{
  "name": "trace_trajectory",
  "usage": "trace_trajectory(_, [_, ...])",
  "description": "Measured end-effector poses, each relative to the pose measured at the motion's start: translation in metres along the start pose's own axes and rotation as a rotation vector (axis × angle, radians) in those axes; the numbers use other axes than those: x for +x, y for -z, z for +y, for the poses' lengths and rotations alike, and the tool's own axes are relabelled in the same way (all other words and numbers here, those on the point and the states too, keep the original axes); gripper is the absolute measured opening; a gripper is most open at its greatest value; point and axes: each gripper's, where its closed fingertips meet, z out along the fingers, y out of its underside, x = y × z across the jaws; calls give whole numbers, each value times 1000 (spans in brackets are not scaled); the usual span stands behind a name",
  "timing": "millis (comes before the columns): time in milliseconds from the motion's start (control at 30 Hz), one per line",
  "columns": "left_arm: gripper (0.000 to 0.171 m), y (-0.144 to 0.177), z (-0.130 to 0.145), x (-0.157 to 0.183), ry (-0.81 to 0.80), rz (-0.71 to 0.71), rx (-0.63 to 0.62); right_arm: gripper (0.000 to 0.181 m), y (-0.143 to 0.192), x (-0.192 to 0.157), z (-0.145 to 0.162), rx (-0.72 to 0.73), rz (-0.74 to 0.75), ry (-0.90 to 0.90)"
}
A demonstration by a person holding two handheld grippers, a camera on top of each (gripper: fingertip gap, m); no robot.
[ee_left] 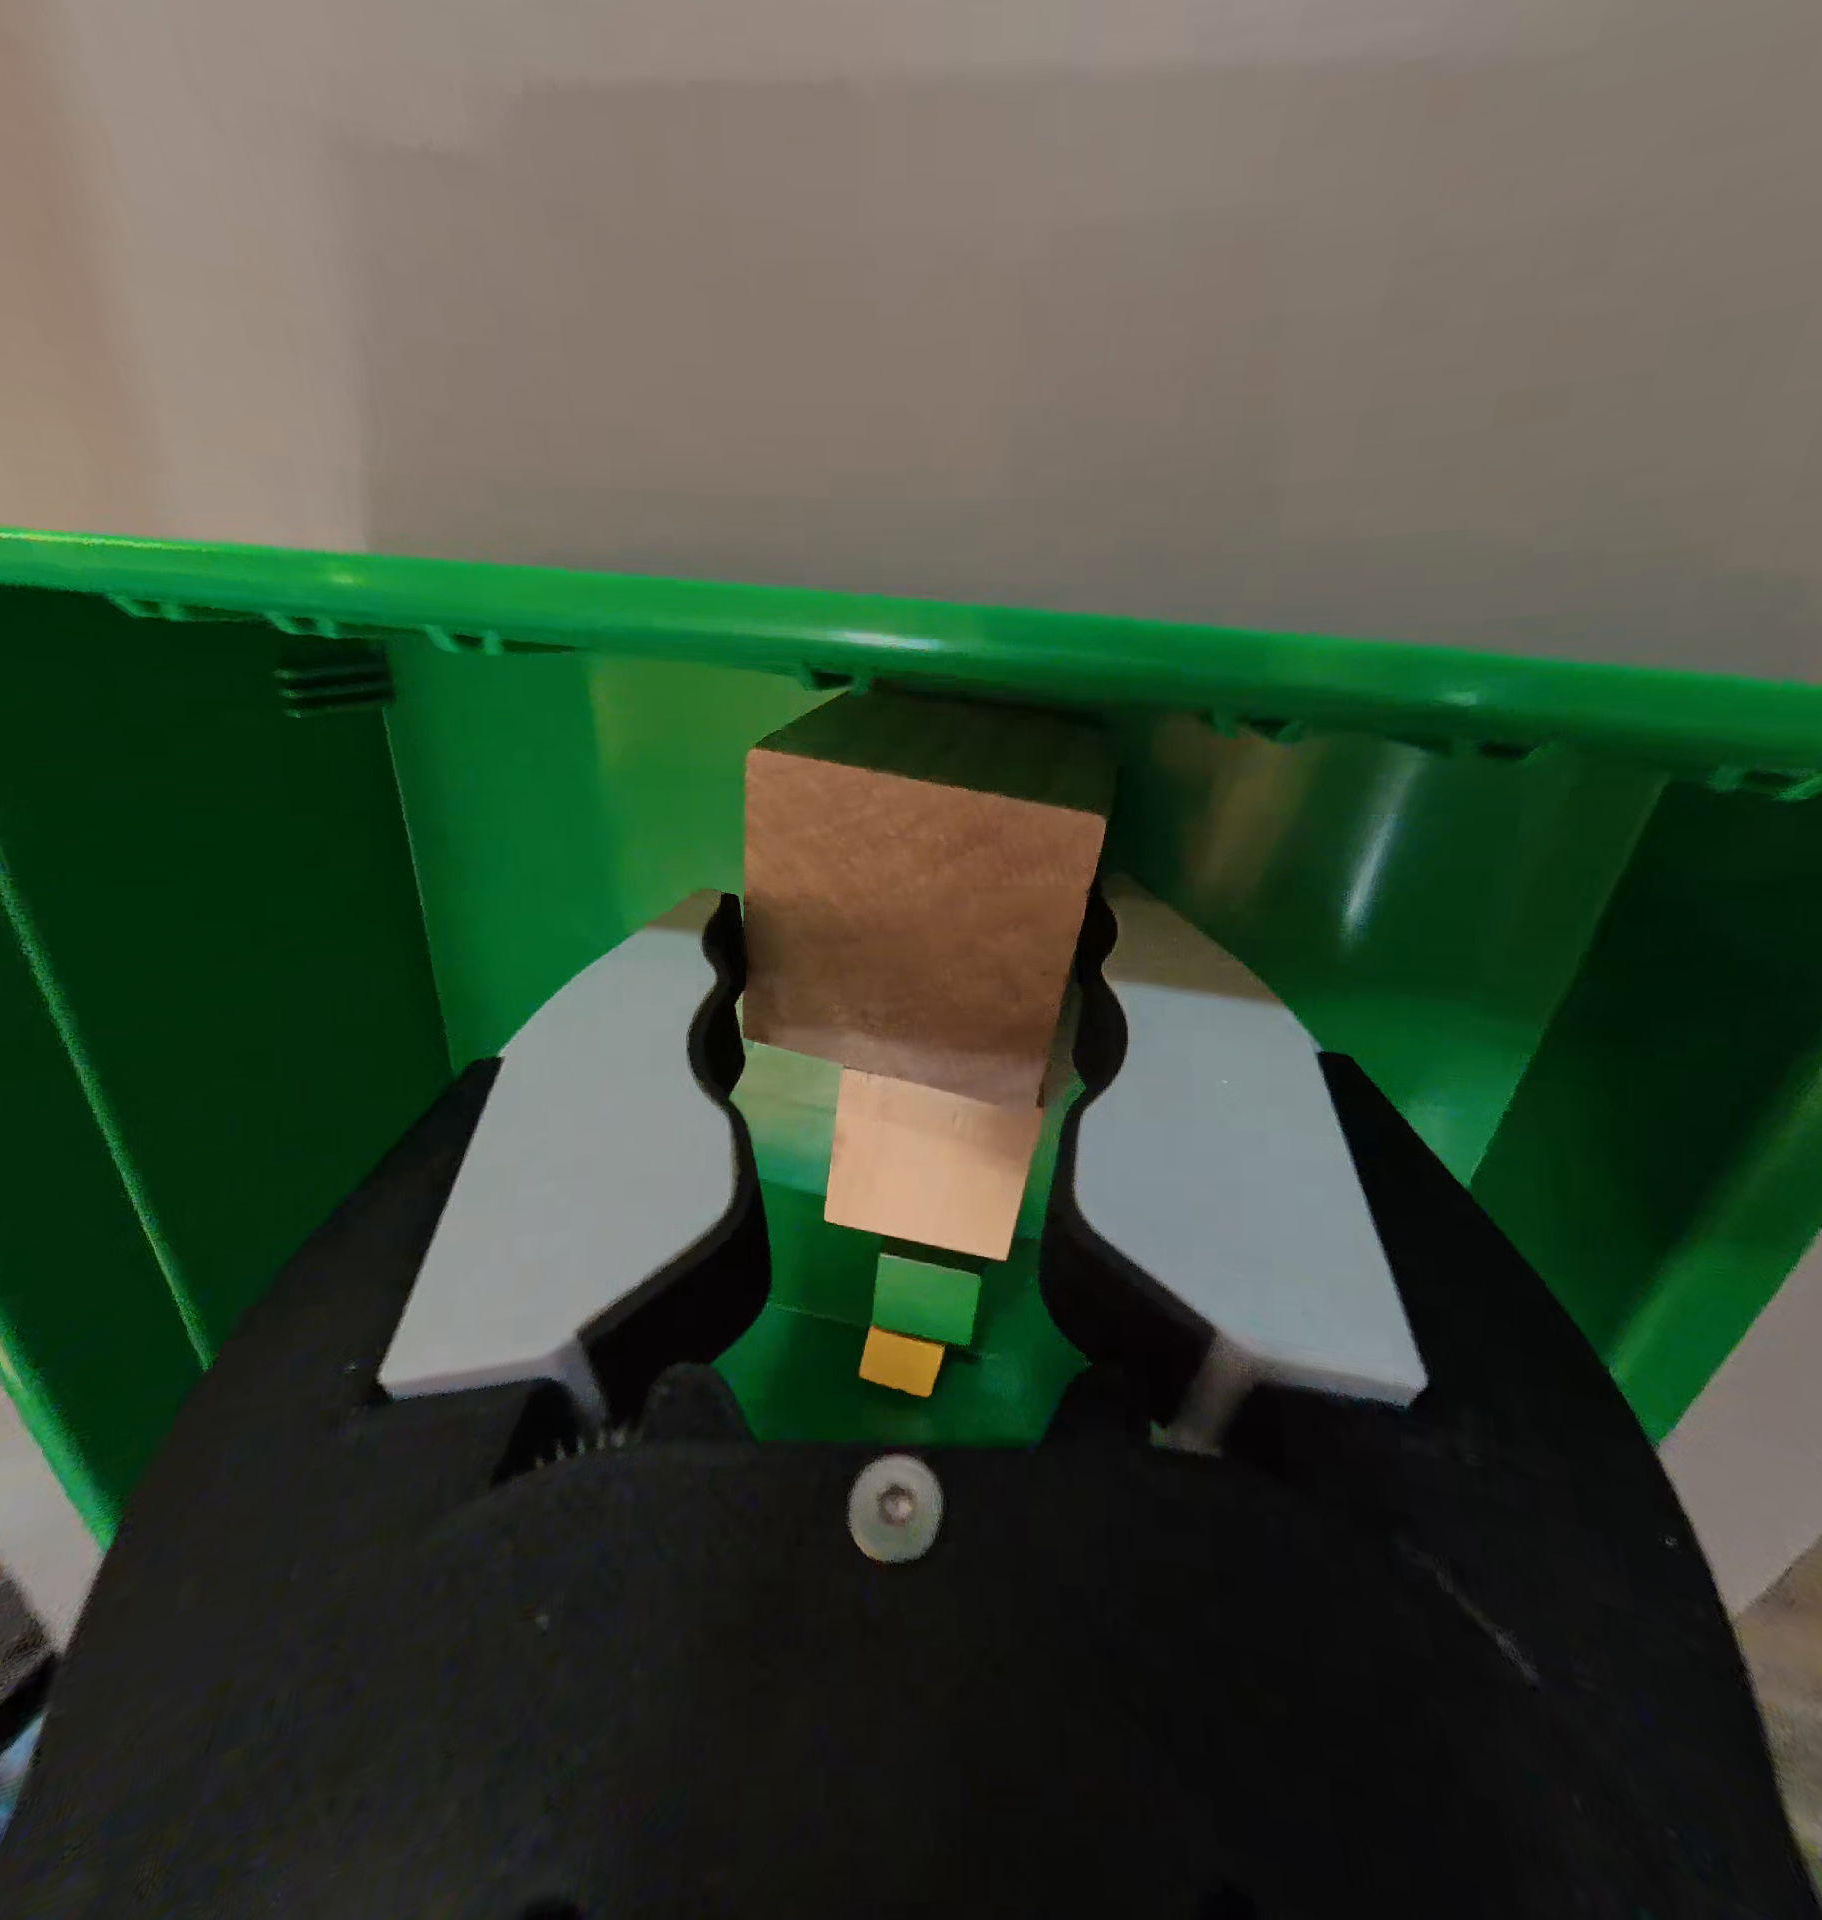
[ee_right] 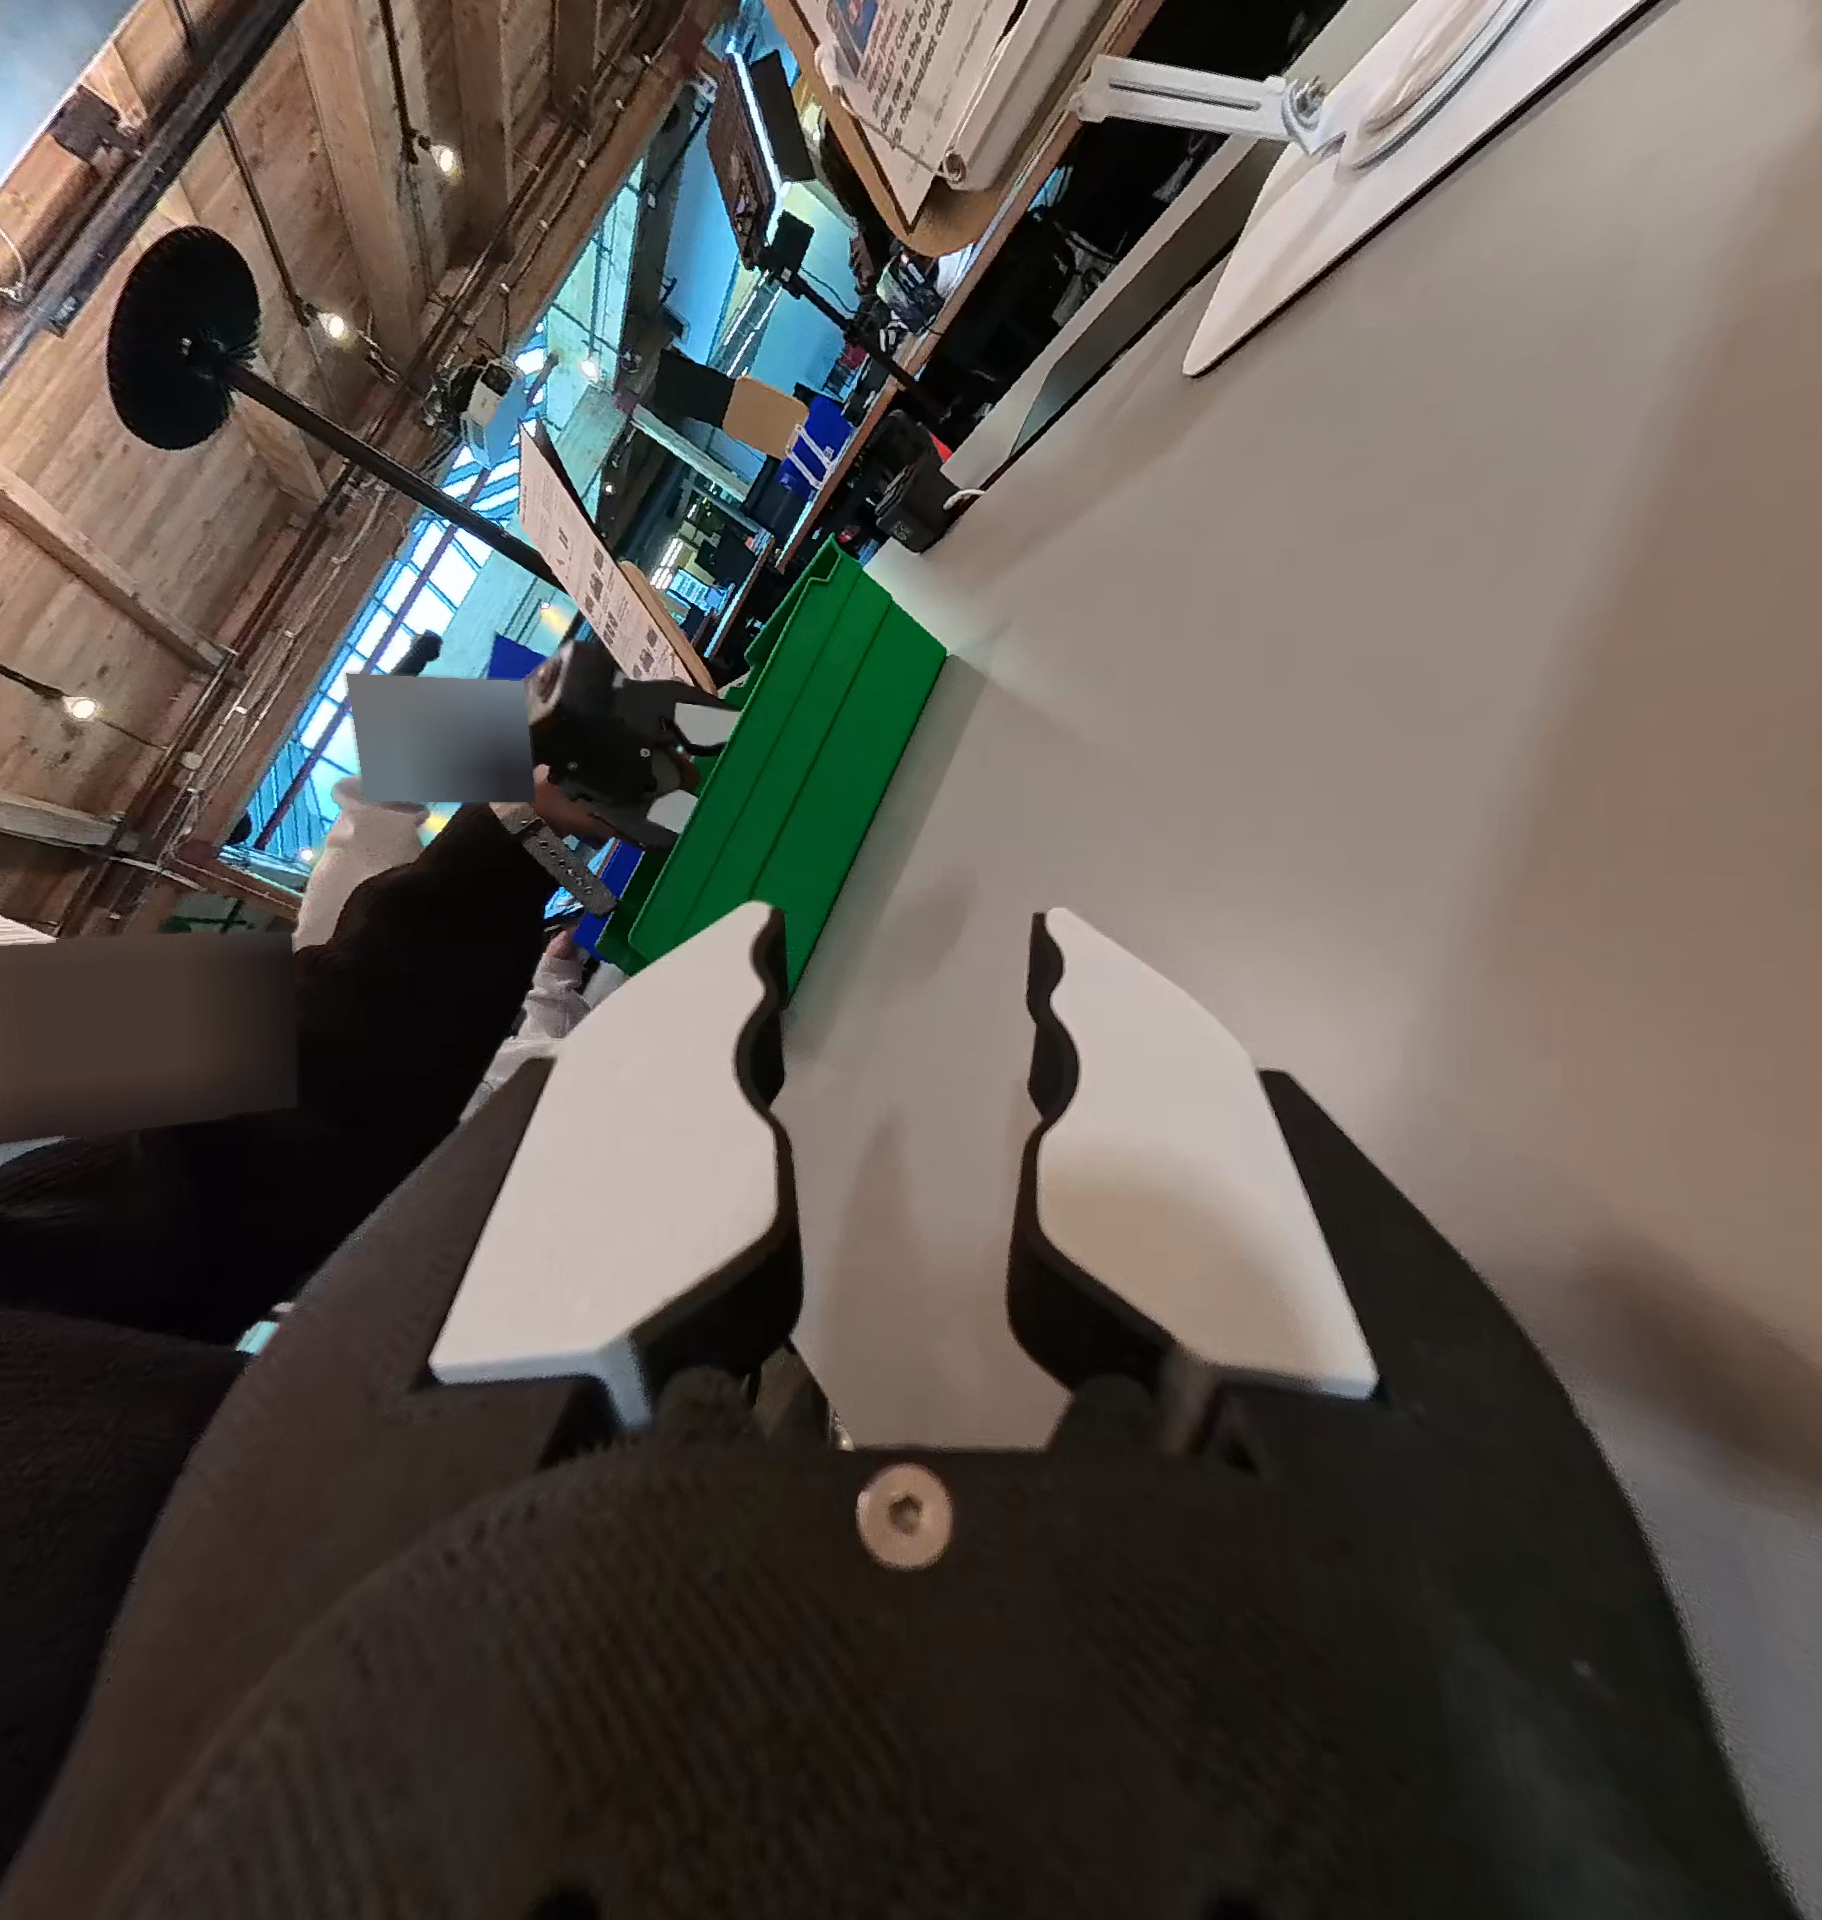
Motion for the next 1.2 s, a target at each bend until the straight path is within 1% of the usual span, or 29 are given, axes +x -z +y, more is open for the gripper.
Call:
trace_trajectory(67, [64,12,-7,-5,55,-19,63,45,-1,-2,0,-3,-7,1])
trace_trajectory(167, [63,41,-11,-20,126,-75,138,45,-1,-4,-2,3,-20,-1])
trace_trajectory(267, [63,78,-8,-37,186,-170,190,45,-2,-8,-4,8,-43,-17])
trace_trajectory(300, [63,93,-9,-43,212,-210,227,45,-2,-9,-5,10,-51,-20])
trace_trajectory(333, [63,109,-14,-47,248,-243,289,45,-3,-11,-6,10,-56,-15])
trace_trajectory(400, [63,145,-37,-47,342,-268,496,45,-5,-13,-6,1,-55,18])
trace_trajectory(467, [62,177,-72,-37,431,-251,735,46,-8,-16,-4,-22,-45,80])
trace_trajectory(500, [62,187,-90,-29,473,-242,826,46,-10,-18,-3,-35,-40,118])
trace_trajectory(567, [63,197,-128,-9,528,-236,960,49,-14,-23,-1,-52,-36,197])
trace_trajectory(600, [62,197,-149,2,560,-219,1019,49,-15,-27,-2,-52,-40,242])
trace_trajectory(633, [63,194,-172,16,592,-174,1079,50,-16,-33,-3,-47,-49,290])
trace_trajectory(700, [63,182,-217,48,627,-33,1193,51,-15,-46,-7,-24,-78,387])
trace_trajectory(767, [63,158,-256,79,624,109,1246,49,-13,-55,-10,5,-109,433])
trace_trajectory(800, [63,144,-272,92,620,167,1248,49,-13,-58,-12,17,-139,412])
trace_trajectory(867, [63,116,-295,111,645,260,1225,49,-9,-64,-16,29,-248,282])
trace_trajectory(933, [62,104,-309,127,673,370,1250,53,-1,-68,-28,75,-349,113])
trace_trajectory(967, [61,100,-312,132,692,418,1269,56,3,-65,-33,98,-362,61])
trace_trajectory(1000, [38,98,-311,135,715,456,1290,59,4,-60,-35,105,-345,43])
trace_trajectory(1033, [22,90,-308,132,771,468,1283,63,4,-56,-34,89,-315,63])
trace_trajectory(1067, [19,72,-303,126,852,458,1215,64,2,-50,-30,58,-265,109])
trace_trajectory(1100, [17,54,-298,124,868,433,1151,62,-1,-42,-26,29,-187,161])
trace_trajectory(1133, [14,33,-292,121,883,373,1064,62,-3,-36,-21,7,-129,211])
trace_trajectory(1167, [18,20,-289,121,888,359,1015,62,-5,-34,-17,-12,-103,241])
trace_trajectory(1200, [13,21,-289,121,898,393,1029,62,-7,-35,-14,-26,-102,244])
